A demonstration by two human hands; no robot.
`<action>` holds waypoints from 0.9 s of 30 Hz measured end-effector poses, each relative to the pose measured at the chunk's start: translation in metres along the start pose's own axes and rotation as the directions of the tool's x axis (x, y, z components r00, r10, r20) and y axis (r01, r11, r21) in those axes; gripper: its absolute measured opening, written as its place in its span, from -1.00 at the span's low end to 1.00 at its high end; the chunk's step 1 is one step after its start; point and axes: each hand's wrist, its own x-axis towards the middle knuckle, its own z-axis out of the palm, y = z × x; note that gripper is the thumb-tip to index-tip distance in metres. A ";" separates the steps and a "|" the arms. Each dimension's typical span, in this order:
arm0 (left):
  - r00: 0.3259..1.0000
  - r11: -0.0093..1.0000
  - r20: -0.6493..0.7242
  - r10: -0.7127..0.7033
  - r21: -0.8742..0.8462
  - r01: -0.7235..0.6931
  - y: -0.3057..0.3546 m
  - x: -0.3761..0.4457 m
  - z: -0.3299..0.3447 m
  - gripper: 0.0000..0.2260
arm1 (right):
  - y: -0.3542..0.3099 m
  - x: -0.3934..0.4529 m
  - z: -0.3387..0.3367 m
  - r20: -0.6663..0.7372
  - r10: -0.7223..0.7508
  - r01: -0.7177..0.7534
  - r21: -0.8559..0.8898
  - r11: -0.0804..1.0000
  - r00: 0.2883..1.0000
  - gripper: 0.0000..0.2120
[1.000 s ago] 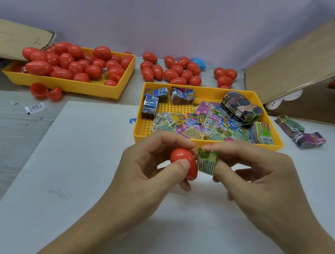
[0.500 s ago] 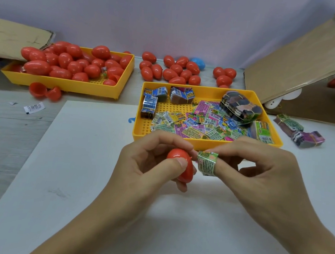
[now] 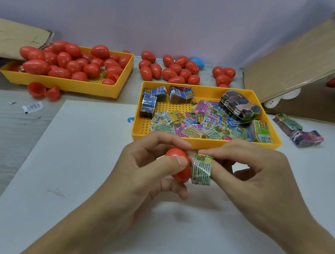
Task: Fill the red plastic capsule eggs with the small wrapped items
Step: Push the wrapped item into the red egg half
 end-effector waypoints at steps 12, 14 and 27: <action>0.995 0.994 -0.041 0.095 0.060 -0.092 -0.003 0.002 -0.003 -0.78 | -0.004 -0.005 0.003 -0.105 -0.012 0.038 0.243 0.969 0.994 -0.76; 0.994 0.994 -0.045 0.100 0.051 -0.098 -0.002 0.002 -0.003 -0.77 | -0.004 -0.004 0.003 -0.103 -0.069 0.090 0.206 0.974 0.992 -0.71; 0.996 0.992 0.022 0.083 0.091 -0.085 -0.005 0.000 -0.004 -0.69 | 0.000 -0.005 0.001 -0.136 -0.220 0.229 0.057 0.972 0.966 -0.76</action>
